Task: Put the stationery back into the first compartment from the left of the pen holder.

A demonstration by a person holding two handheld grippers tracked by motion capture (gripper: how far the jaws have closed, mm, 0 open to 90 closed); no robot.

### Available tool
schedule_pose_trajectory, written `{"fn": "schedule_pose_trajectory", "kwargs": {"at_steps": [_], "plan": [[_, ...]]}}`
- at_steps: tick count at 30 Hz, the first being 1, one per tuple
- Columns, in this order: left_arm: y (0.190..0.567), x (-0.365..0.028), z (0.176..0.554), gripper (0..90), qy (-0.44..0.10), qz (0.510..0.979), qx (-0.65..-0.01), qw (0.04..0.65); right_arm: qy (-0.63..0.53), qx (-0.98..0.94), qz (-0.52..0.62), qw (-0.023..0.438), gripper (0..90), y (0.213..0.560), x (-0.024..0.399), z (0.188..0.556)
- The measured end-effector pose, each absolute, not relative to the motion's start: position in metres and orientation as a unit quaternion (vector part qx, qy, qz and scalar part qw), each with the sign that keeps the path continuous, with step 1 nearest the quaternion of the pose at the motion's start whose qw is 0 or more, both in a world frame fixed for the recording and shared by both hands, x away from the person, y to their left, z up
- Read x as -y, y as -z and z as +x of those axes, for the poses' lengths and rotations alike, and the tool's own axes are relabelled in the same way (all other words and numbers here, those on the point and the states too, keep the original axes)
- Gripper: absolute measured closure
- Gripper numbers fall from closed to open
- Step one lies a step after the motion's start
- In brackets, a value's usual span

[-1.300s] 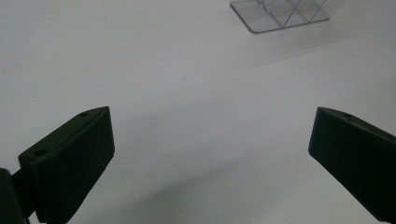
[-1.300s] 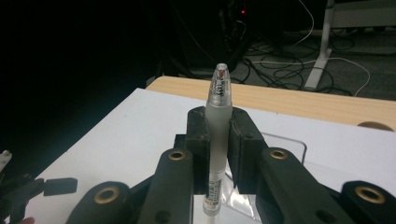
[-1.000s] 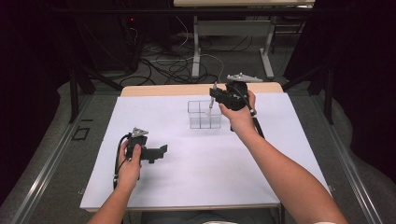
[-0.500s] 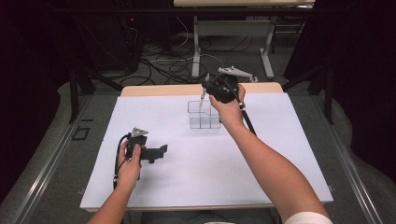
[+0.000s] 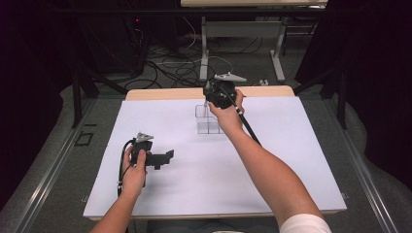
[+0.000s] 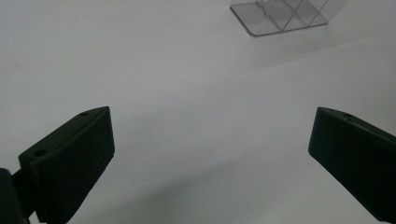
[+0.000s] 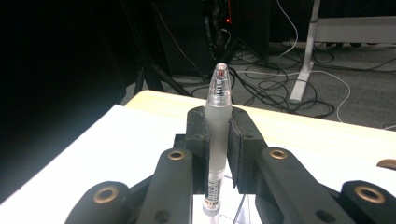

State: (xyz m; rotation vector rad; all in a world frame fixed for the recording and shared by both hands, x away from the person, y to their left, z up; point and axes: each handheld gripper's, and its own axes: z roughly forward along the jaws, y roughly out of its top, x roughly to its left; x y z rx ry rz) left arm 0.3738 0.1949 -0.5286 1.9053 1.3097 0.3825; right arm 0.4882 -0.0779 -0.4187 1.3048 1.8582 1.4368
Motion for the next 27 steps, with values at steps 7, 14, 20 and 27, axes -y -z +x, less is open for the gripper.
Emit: {"fn": "schedule_pose_trajectory", "kwargs": {"at_steps": [7, 14, 20, 27], "plan": [[0.529, -0.195, 0.374, 0.2, -0.151, 0.75, -0.514, 0.389, -0.504, -0.686, 0.469, 0.235, 80.1, 0.427, 0.075, 0.49], [0.529, -0.194, 0.374, 0.2, -0.15, 0.75, -0.513, 0.389, -0.495, -0.69, 0.474, 0.231, 80.0, 0.434, 0.075, 0.492], [0.529, -0.194, 0.374, 0.2, -0.15, 0.751, -0.513, 0.387, -0.488, -0.698, 0.47, 0.233, 79.8, 0.441, 0.072, 0.492], [0.53, -0.194, 0.375, 0.2, -0.149, 0.751, -0.513, 0.387, -0.486, -0.703, 0.469, 0.223, 75.6, 0.443, 0.07, 0.491]]}}
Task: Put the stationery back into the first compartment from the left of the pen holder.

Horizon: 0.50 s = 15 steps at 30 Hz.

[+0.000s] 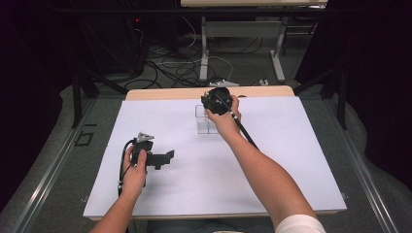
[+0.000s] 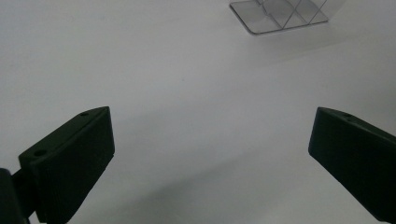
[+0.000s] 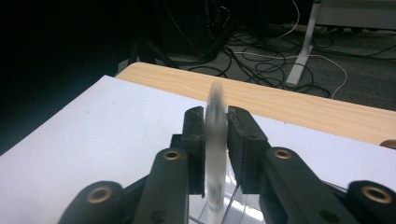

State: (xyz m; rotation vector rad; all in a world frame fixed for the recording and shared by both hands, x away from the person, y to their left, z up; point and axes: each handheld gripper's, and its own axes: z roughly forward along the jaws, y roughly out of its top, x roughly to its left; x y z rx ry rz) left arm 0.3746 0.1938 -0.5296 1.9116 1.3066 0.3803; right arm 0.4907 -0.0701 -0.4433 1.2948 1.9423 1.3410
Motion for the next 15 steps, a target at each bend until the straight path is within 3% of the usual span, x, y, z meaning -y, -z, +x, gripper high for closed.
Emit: {"fn": "schedule_pose_trajectory", "kwargs": {"at_steps": [15], "plan": [[0.53, -0.194, 0.375, 0.2, -0.151, 0.752, -0.513, 0.384, -0.489, -0.727, 0.437, 0.206, 51.5, 0.438, 0.076, 0.473]]}}
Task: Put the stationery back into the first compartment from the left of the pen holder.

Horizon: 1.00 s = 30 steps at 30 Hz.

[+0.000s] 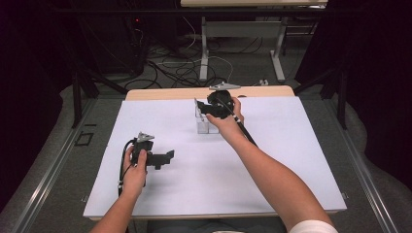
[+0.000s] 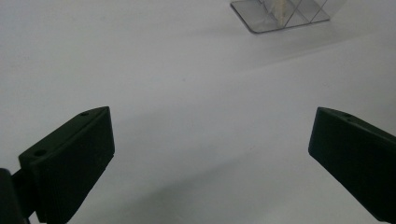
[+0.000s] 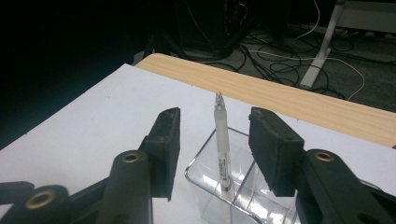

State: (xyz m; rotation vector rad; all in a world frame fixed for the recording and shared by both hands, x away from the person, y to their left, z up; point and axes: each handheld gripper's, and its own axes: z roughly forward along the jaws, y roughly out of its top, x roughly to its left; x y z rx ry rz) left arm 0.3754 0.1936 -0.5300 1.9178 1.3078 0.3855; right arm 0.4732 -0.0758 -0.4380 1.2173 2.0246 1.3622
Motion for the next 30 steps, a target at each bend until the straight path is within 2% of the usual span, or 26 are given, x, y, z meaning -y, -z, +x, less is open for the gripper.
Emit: {"fn": "schedule_pose_trajectory", "kwargs": {"at_steps": [17, 30], "plan": [[0.532, -0.193, 0.376, 0.2, -0.151, 0.754, -0.513, 0.381, -0.46, -0.757, 0.43, 0.175, 37.8, 0.46, 0.12, 0.455], [0.532, -0.192, 0.376, 0.2, -0.152, 0.755, -0.513, 0.379, -0.481, -0.752, 0.415, 0.18, 27.8, 0.464, 0.148, 0.427]]}}
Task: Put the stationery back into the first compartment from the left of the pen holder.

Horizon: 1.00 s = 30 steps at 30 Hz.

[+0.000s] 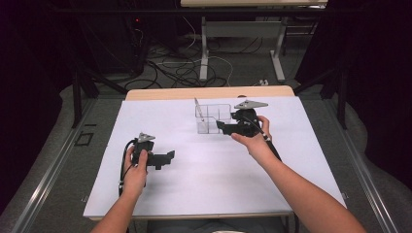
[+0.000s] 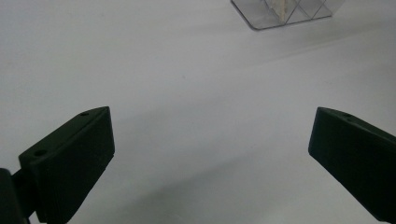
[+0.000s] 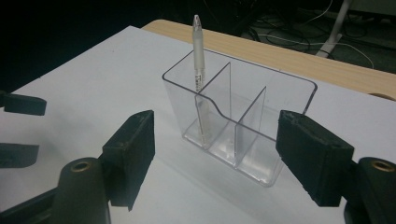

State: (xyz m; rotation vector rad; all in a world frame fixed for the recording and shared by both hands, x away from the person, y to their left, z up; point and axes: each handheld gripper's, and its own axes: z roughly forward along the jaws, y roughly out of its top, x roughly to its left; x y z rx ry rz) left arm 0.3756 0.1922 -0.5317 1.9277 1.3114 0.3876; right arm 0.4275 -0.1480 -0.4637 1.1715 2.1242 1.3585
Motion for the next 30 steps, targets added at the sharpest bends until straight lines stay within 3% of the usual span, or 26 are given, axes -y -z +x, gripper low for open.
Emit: {"fn": "schedule_pose_trajectory", "kwargs": {"at_steps": [10, 30], "plan": [[0.532, -0.192, 0.375, 0.2, -0.152, 0.755, -0.514, 0.379, -0.489, -0.741, 0.425, 0.179, 18.6, 0.478, 0.173, 0.406], [0.531, -0.195, 0.375, 0.2, -0.152, 0.749, -0.52, 0.382, -0.456, -0.717, 0.487, 0.205, 15.8, 0.507, 0.247, 0.373]]}}
